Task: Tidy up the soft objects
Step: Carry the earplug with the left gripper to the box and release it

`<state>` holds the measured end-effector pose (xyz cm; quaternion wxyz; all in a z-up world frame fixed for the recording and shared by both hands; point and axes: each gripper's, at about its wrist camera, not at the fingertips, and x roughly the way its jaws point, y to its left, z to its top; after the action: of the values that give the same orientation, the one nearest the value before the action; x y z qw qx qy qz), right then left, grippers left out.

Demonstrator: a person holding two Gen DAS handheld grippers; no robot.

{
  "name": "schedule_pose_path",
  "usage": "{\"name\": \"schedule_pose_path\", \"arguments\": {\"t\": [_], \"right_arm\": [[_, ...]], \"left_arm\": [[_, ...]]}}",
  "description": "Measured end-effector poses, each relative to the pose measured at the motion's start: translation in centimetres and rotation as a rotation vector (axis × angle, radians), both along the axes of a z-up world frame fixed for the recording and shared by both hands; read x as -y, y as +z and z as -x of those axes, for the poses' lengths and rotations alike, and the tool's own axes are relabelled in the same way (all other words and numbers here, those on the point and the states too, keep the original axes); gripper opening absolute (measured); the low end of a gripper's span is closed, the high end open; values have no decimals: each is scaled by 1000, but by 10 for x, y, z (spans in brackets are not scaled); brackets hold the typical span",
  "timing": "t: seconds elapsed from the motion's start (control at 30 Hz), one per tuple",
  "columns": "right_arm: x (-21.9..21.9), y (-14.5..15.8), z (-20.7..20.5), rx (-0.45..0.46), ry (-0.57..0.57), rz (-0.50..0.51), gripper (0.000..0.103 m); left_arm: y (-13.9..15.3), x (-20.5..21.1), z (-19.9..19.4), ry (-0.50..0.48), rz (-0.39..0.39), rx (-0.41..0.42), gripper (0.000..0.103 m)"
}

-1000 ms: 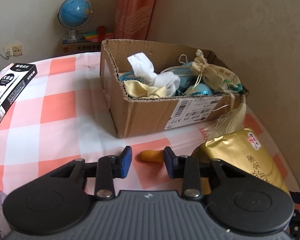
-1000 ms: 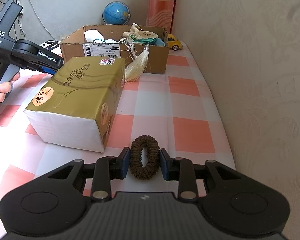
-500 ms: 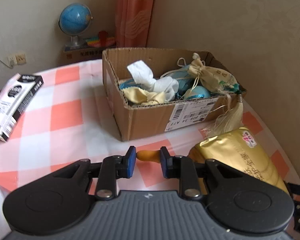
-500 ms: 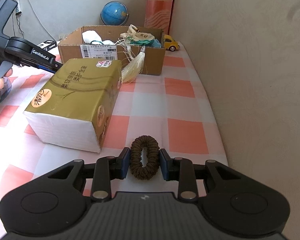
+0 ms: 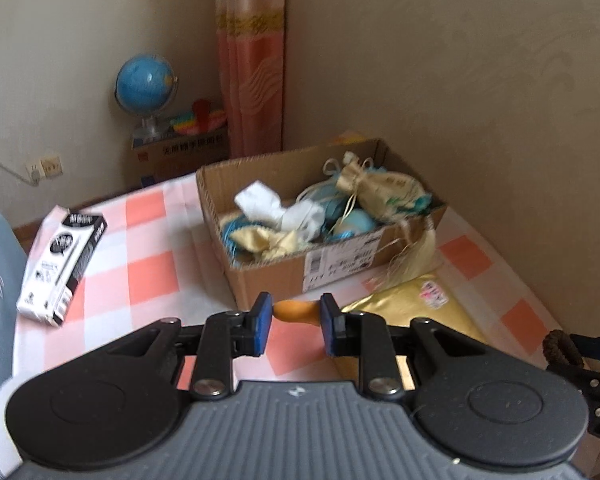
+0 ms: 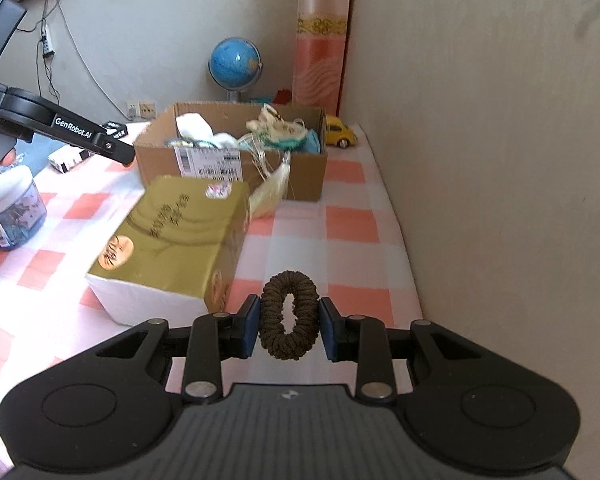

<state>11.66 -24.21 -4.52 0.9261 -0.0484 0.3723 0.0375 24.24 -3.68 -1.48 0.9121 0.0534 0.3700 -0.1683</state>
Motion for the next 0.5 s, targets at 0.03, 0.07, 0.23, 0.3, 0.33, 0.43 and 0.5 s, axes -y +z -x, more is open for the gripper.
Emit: {"name": "schedule_pose_path", "arguments": {"t": [0.03, 0.07, 0.23, 0.3, 0.33, 0.43, 0.5], "right_arm": [[0, 3, 0, 7, 3, -2, 36], [0, 5, 1, 13, 6, -2, 36], [-1, 14, 1, 29, 11, -11, 36], [-2, 16, 0, 36, 14, -9, 36], [-3, 17, 0, 37, 15, -8, 36], [-5, 19, 0, 43, 22, -4, 36], [-7, 21, -1, 45, 23, -5, 36]], "left_arm": [[4, 3, 0, -5, -5, 12, 24], [8, 5, 0, -7, -6, 20, 24], [22, 11, -18, -1, -14, 65, 25], [25, 14, -31, 5, -16, 73, 25], [25, 15, -36, 10, -15, 77, 25], [23, 18, -52, 22, -15, 83, 28], [20, 19, -60, 38, -21, 84, 44]]}}
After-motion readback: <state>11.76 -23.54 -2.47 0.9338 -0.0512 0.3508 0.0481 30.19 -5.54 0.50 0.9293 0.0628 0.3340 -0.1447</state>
